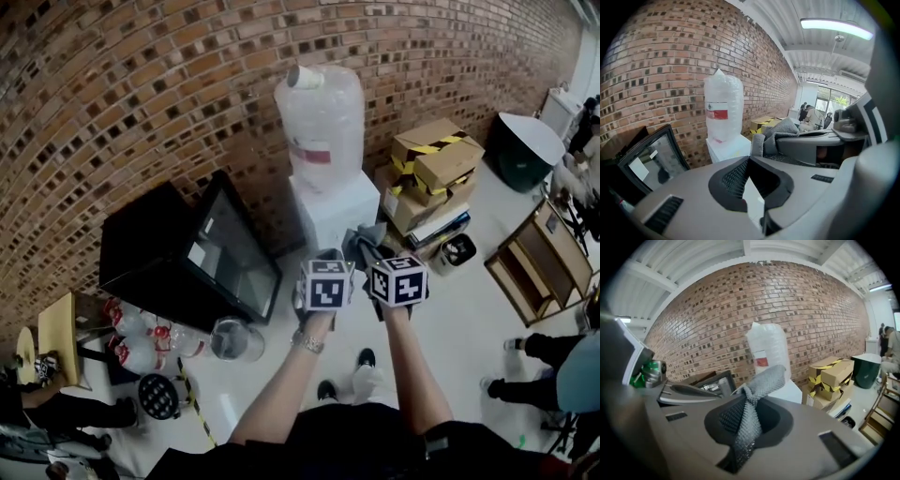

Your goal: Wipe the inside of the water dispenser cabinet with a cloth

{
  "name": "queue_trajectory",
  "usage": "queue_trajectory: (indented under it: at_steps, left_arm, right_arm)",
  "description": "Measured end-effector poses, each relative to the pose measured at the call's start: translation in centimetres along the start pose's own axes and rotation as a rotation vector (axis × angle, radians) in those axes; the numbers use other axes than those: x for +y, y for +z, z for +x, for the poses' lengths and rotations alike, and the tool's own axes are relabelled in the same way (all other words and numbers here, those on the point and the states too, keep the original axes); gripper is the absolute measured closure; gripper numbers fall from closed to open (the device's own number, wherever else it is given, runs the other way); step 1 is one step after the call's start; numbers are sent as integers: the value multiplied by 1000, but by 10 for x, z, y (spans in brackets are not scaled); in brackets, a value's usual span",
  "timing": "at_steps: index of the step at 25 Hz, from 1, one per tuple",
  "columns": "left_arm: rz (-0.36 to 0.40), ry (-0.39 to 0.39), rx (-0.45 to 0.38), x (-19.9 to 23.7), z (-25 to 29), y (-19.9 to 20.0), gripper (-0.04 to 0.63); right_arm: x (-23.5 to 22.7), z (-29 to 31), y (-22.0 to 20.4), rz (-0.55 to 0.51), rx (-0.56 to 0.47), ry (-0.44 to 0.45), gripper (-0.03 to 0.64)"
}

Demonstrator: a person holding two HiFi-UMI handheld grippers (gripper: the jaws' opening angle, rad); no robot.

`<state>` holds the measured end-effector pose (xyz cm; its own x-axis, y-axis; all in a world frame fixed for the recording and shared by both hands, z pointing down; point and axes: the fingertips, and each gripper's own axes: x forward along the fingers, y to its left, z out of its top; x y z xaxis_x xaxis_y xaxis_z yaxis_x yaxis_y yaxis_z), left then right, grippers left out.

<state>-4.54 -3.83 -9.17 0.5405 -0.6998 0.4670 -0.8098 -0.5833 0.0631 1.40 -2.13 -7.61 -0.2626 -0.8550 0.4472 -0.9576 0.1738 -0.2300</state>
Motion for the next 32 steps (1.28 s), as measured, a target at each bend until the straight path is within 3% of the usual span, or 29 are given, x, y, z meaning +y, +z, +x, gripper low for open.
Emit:
queue_trajectory:
  at_steps: [5,13,32]
  left_arm:
    - [6,-12,8,-2,-17,-12,594]
    - [12,-1,-32,-12,-21,12,594]
    - [5,25,-50,-16,-19,22,594]
  right_arm:
    - [17,-19,-14,-25,12,-9,588]
    - [23,-29,3,-65,-10,24,588]
    - [24,-27,17,-90,-31,71,589]
